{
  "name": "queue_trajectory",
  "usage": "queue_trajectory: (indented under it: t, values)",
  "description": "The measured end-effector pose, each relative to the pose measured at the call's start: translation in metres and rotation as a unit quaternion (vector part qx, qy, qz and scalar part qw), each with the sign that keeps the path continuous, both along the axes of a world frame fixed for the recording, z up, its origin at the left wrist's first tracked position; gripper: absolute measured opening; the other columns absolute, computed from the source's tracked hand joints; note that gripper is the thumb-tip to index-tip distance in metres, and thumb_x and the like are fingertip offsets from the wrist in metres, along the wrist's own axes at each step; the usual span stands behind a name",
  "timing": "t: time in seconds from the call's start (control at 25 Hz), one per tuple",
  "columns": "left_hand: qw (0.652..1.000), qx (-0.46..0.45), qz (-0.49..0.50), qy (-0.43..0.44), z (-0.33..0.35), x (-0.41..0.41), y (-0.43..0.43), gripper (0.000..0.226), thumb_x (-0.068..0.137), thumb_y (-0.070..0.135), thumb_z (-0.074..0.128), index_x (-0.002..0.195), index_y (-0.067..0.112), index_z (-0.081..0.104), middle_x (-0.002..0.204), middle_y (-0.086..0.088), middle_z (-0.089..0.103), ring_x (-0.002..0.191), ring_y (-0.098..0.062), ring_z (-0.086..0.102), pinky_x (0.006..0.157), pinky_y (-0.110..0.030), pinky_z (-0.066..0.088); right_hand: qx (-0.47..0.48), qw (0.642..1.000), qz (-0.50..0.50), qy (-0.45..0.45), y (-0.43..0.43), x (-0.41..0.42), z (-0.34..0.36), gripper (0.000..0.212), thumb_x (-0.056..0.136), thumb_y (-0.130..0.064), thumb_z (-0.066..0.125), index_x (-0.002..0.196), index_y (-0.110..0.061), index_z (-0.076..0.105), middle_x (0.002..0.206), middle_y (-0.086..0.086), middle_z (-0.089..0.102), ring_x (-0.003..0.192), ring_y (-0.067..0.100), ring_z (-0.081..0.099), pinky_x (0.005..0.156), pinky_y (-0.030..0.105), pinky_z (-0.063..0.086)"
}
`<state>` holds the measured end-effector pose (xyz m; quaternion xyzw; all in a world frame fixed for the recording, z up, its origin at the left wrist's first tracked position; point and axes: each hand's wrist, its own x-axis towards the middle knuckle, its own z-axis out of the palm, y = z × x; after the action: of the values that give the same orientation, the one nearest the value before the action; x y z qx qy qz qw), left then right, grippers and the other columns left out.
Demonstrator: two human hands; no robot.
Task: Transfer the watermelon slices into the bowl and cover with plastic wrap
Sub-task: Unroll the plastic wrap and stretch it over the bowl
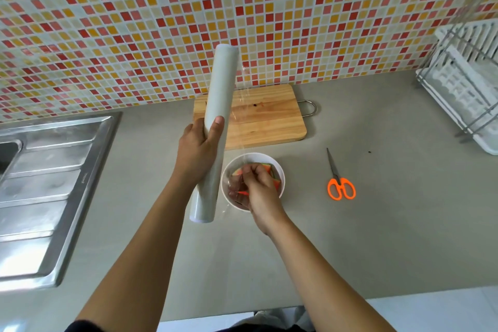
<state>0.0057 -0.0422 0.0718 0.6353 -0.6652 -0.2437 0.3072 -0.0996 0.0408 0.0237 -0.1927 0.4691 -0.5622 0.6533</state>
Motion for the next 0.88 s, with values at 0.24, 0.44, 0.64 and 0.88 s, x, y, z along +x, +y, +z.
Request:
queue_trajectory:
  t: [0.24, 0.44, 0.64, 0.88]
  values:
    - [0.993, -0.014, 0.046, -0.111, 0.005, -0.008, 0.014, 0.045, 0.092, 0.057, 0.034, 0.095, 0.012, 0.039, 0.081, -0.009, 0.051, 0.067, -0.027, 0.047, 0.06, -0.033, 0.033, -0.005, 0.992, -0.006, 0.125, 0.011, -0.01, -0.002, 0.021, 0.087, -0.025, 0.052, 0.088, -0.006, 0.062, 0.071, 0.004, 0.067, 0.066, 0.014, 0.063, 0.072, 0.036, 0.058]
    - [0.992, 0.04, -0.008, -0.12, 0.018, -0.006, 0.016, 0.046, 0.091, 0.06, 0.033, 0.099, 0.015, 0.037, 0.088, -0.008, 0.053, 0.074, -0.027, 0.052, 0.064, -0.034, 0.039, 0.083, 0.993, -0.017, 0.085, -0.017, -0.012, 0.002, 0.035, 0.092, -0.05, 0.039, 0.09, -0.025, 0.064, 0.09, 0.001, 0.069, 0.087, 0.017, 0.065, 0.076, 0.032, 0.054]
    - [0.989, 0.065, -0.011, -0.133, 0.024, -0.002, 0.022, 0.046, 0.089, 0.063, 0.033, 0.102, 0.019, 0.035, 0.092, -0.004, 0.054, 0.072, -0.021, 0.054, 0.058, -0.028, 0.041, 0.028, 0.996, 0.079, 0.04, -0.052, 0.013, 0.022, 0.057, 0.091, -0.061, 0.024, 0.104, -0.021, 0.062, 0.09, -0.002, 0.066, 0.086, 0.015, 0.062, 0.07, 0.029, 0.049]
    - [0.965, 0.071, -0.023, -0.251, 0.008, 0.002, 0.027, 0.042, 0.097, 0.041, 0.034, 0.119, 0.006, 0.042, 0.1, -0.013, 0.048, 0.087, -0.029, 0.049, 0.072, -0.039, 0.045, -0.018, 0.971, -0.116, 0.208, -0.052, 0.013, 0.006, 0.036, 0.095, -0.041, 0.035, 0.074, -0.025, 0.058, 0.062, -0.004, 0.054, 0.055, 0.01, 0.053, 0.054, 0.025, 0.045]
